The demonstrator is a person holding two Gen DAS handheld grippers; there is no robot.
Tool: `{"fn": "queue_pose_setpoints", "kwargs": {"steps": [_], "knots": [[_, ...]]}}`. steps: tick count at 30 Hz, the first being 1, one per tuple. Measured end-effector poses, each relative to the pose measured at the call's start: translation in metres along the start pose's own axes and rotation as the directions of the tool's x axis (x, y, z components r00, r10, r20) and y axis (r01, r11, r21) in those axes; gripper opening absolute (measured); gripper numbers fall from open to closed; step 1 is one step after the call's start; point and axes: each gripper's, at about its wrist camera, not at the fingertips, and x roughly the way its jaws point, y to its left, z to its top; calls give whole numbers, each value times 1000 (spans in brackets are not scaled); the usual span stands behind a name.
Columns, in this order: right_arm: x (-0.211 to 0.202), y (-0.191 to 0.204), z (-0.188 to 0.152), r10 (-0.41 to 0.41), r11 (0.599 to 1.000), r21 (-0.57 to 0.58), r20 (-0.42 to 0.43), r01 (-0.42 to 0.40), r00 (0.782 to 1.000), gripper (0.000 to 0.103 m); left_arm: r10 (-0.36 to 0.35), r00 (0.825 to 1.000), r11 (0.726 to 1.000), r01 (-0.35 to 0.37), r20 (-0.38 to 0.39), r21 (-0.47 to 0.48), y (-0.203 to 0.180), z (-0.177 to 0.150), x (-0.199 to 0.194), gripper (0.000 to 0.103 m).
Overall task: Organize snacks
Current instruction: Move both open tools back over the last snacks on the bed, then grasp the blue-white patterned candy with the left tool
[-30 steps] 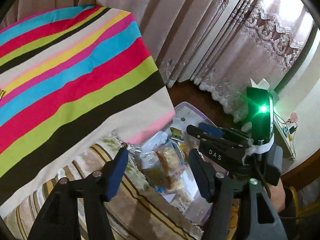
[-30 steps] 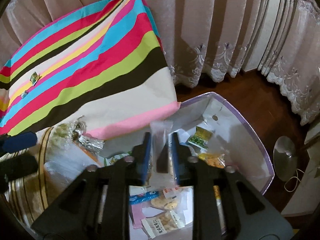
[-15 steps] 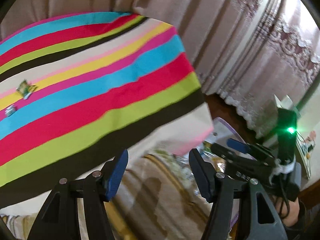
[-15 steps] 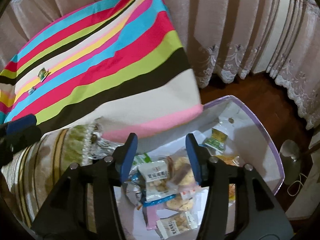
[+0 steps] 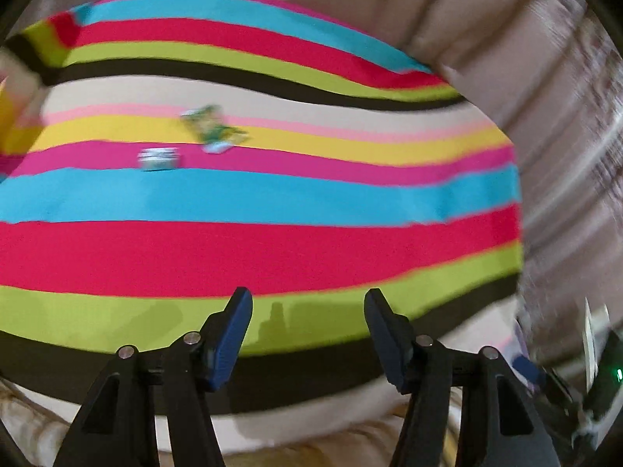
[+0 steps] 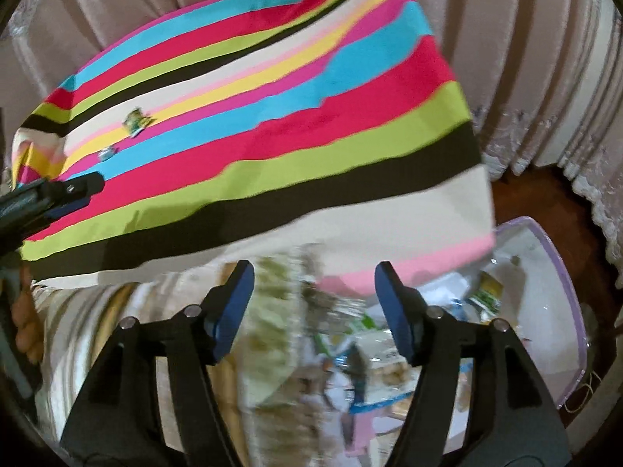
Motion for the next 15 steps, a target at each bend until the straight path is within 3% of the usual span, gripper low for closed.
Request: {"fn": "queue_pose_setpoints", "kwargs": {"steps": [7, 15], "knots": [[11, 43, 7, 37, 995, -92, -10, -38, 999, 72, 93, 995, 980, -86, 29, -179, 90, 33, 9, 56], [21, 64, 21, 32, 992, -125, -6, -33, 999, 73, 129, 988, 980, -115, 83, -162, 113, 73, 31, 56]]}}
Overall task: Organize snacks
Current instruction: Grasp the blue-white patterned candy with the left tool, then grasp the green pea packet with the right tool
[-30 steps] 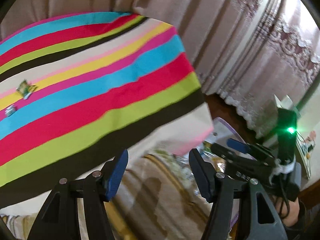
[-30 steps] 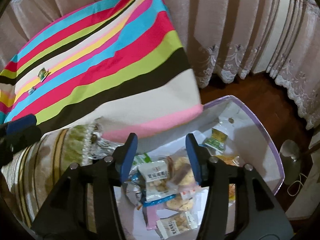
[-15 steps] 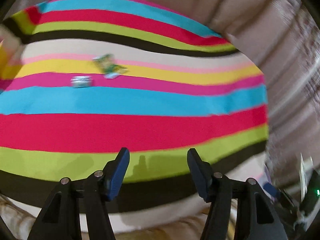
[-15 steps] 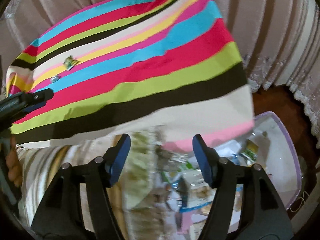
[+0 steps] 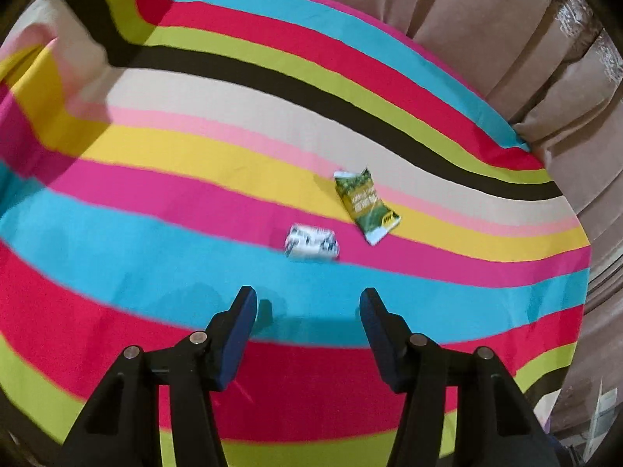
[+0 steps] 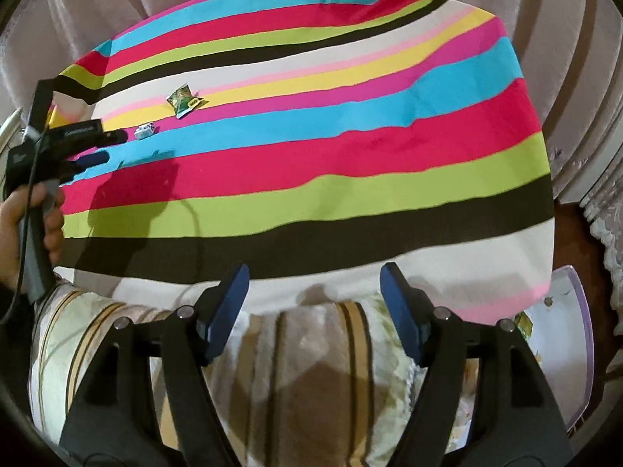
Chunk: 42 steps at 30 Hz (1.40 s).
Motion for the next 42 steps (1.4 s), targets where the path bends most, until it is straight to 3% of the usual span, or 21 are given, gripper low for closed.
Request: {"fn": "queue_pose_setpoints", "kwargs": {"steps": [6, 11, 17, 26, 29, 35, 42], "knots": [[8, 1, 14, 1, 1000, 17, 8, -2, 1000, 73, 36, 999, 997, -36, 10, 67, -16, 15, 21, 55], [17, 4, 27, 2, 1000, 27, 11, -3, 1000, 73, 94, 995, 989, -92, -14, 120, -19, 19, 38, 40], [29, 14, 48, 4, 1000, 18, 23, -4, 1000, 73, 136, 990, 972, -138, 24, 189, -26, 21, 40, 38], [58, 63, 106, 44, 998, -58, 83, -39, 996, 76, 111, 993, 984, -115, 40, 133, -11, 16, 33, 37], [73, 90, 122, 47, 991, -131, 114, -32, 992, 77, 103, 994, 990, -106, 41, 90, -1, 18, 29, 37], [110, 130, 147, 46, 972, -233, 152, -9, 987, 77, 103, 994, 994, -104, 47, 29, 16, 19, 19, 37], [143, 163, 171, 103, 952, -301, 162, -50, 981, 77, 115, 991, 993, -115, 67, -1, 25, 14, 4, 37]]}}
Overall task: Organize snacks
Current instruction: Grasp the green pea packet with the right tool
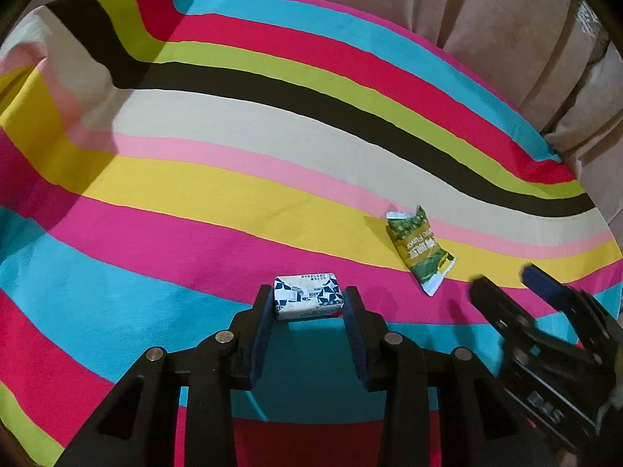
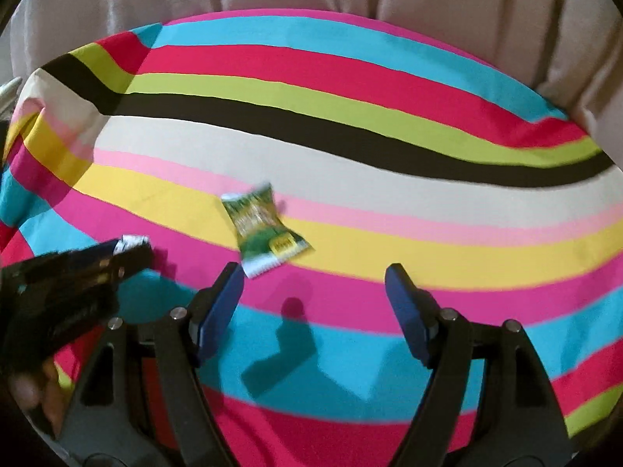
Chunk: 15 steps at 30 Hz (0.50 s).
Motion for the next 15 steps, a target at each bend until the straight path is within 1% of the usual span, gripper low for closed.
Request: {"fn": "queue_pose_setpoints", "kwargs": {"steps": [3, 7, 15], "knots": [[14, 10, 8, 24, 999, -21, -2, -24, 1000, 77, 8, 1000, 1000, -8, 7, -21, 10, 0, -5, 37], [29, 18, 14, 39, 998, -42, -16, -40, 999, 77, 13, 1000, 999, -12, 15, -39, 14, -3, -11, 37], [57, 24, 20, 70, 997, -27, -75, -72, 995, 77, 10, 1000, 999, -9, 22, -44, 13, -9, -19, 37]]}}
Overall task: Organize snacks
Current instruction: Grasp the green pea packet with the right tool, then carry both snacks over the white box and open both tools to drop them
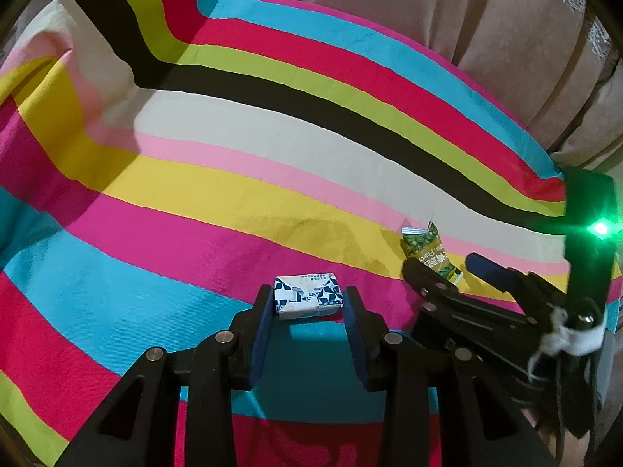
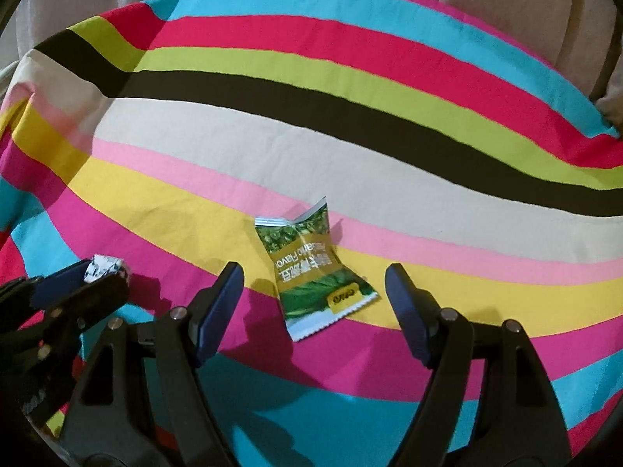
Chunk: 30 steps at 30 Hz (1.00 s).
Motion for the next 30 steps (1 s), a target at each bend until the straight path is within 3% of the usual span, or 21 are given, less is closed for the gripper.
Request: {"fn": "queue_pose_setpoints", "kwargs": {"steps": [3, 8, 9, 16, 30], "knots": [[8, 2, 2, 8, 1000, -2, -17, -8, 1000, 76, 1, 1000, 1000, -1, 1, 0, 2, 5, 2, 37], [12, 2, 3, 56, 998, 13, -21, -56, 998, 59, -2, 1000, 1000, 2, -2, -2, 2, 4, 4, 37], [11, 3, 3, 55, 998, 9, -20, -55, 998, 50, -2, 1000, 1000, 2, -2, -2, 2, 4, 4, 37], [6, 6, -1, 46, 999, 7, -11, -46, 999, 40, 4, 1000, 1000, -4, 0, 3, 0, 6, 5, 37], [-16, 0, -24, 27, 998, 64, -49, -24, 998, 38, 14, 1000, 999, -15, 10, 34, -7, 1, 0, 37]]}}
